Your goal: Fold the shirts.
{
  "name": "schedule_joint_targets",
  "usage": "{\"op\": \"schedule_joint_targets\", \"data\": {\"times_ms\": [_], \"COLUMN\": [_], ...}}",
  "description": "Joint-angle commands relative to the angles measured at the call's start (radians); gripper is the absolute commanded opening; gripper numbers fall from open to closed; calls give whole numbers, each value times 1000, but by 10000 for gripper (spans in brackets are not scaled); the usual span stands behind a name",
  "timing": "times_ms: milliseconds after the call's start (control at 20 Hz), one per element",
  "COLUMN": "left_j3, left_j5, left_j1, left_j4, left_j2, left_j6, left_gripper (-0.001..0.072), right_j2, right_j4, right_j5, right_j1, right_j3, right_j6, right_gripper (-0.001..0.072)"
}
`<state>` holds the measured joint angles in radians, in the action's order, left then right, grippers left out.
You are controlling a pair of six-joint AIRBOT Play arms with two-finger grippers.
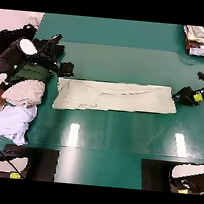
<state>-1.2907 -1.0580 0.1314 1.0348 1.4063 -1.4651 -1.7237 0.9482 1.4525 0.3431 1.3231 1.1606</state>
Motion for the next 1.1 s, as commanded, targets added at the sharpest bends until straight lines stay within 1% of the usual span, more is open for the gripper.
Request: {"op": "schedule_joint_targets", "data": {"times_ms": [0, 50, 150, 200, 250, 400, 450, 600, 750, 900, 1050], "left_j3": [-3, -3, -3, -3, -3, -31, -63, -209, -333, -353, -353], "left_j5": [0, -4, -3, 6, 27, 137, 152, 147, 122, 124, 119], "left_j1": [0, 1, 29, 56, 89, 205, 240, 335, 410, 447, 463], "left_j4": [-95, -107, -108, -108, -108, -127, -137, -161, -160, -160, -160], "left_j2": [11, 22, 48, 64, 81, 154, 191, 333, 451, 501, 524], "left_j6": [6, 6, 5, 6, 5, 5, 4, 2, -5, -28, -28], "left_gripper": [26, 26, 26, 26, 26, 26, 25, 26, 26, 26, 26], "right_j2": [-69, -84, -90, -84, -70, 32, 77, 199, 269, 287, 287], "right_j4": [-103, -121, -127, -129, -130, -146, -150, -206, -254, -269, -275], "right_j5": [-12, -12, -18, -16, -13, -10, -6, 24, 32, 43, 39], "right_j1": [-21, -44, -85, -98, -100, -100, -106, -155, -243, -340, -433], "right_j3": [-29, -29, -29, -27, -27, -26, -26, 27, 150, 271, 350], "right_j6": [-40, -59, -103, -121, -127, -129, -115, -25, 35, 108, 127], "right_gripper": [551, 450, 141, 33, 18, 18, 18, 18, 18, 18, 18]}}
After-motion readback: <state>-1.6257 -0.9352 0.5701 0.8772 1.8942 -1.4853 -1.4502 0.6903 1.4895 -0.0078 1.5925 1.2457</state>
